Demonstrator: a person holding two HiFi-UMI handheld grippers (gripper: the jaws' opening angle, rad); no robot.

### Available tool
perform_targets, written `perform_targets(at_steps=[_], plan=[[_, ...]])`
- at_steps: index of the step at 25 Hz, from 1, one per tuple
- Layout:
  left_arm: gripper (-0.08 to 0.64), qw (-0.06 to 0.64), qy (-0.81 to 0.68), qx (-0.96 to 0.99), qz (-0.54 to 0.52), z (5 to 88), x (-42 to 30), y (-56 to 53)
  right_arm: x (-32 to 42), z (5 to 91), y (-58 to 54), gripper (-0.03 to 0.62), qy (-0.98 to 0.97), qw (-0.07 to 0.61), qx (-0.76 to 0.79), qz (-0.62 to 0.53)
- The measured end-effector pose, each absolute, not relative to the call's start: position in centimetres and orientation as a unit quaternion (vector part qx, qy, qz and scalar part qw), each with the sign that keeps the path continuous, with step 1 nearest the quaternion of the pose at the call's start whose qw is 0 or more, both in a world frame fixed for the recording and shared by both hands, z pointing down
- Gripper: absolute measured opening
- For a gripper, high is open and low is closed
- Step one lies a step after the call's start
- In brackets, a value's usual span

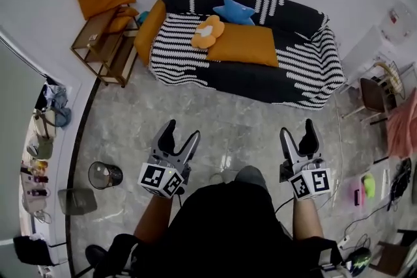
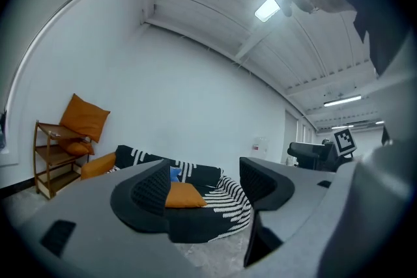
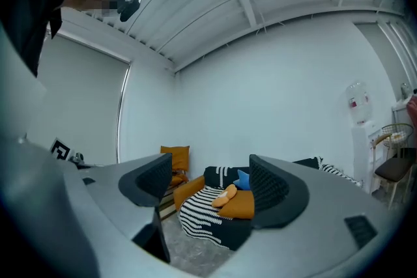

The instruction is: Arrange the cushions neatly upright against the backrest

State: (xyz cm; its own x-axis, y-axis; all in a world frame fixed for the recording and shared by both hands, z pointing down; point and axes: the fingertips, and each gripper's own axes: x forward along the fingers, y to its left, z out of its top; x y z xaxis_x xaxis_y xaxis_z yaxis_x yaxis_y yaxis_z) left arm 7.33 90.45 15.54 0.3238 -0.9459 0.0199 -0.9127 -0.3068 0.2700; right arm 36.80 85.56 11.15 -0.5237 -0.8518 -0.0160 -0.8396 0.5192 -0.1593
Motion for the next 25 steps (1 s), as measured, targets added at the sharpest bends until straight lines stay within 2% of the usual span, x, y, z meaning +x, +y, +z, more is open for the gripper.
perform_targets(at_steps=[10,19,25], plan=[[0.342,0.092,-0.612,0.783,-0.058,15.8,4.3,84.5,35.2,12.6,79.4,0.359,0.875,0.065,-0.474,-0.07],[0.342,0.07,-0.624,0.777,-0.046,15.0,5.0,73.7,35.0,14.3,66.4,0.359,0.885,0.079,-0.453,-0.073],[0.342,0.072,-0.637,0.766,-0.047,14.8,6.8,65.0,37.8,15.1,56.8,0.359,0.887,0.067,-0.448,-0.085]])
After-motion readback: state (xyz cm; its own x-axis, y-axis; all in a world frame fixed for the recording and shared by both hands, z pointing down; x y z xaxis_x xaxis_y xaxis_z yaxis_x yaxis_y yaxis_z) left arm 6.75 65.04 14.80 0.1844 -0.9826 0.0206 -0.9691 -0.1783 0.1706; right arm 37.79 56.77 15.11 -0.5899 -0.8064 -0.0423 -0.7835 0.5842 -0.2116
